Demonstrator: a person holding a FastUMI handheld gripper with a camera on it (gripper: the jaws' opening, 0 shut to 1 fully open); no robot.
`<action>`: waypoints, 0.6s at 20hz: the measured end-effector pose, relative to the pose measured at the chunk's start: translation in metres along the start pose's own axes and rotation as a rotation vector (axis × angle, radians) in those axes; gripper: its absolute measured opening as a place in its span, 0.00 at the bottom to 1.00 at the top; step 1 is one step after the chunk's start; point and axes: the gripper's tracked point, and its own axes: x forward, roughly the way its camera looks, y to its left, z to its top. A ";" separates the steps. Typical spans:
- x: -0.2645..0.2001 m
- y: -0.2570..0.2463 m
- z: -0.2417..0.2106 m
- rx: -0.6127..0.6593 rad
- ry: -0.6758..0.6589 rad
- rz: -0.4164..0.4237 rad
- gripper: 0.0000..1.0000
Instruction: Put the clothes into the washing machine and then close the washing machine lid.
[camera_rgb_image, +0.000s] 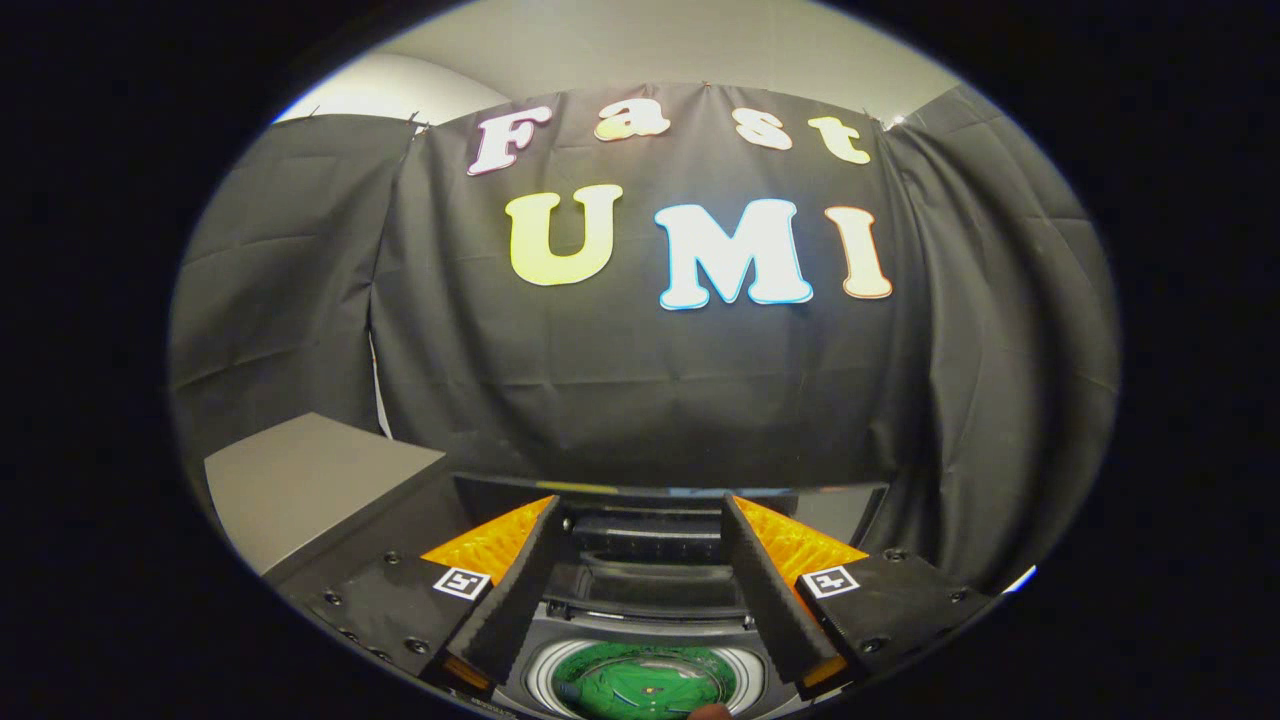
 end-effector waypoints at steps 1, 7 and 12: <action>0.007 -0.003 0.008 -0.001 -0.020 -0.007 0.97; 0.058 -0.016 0.012 0.024 -0.019 -0.044 0.97; 0.086 -0.022 0.001 0.019 0.014 -0.059 0.97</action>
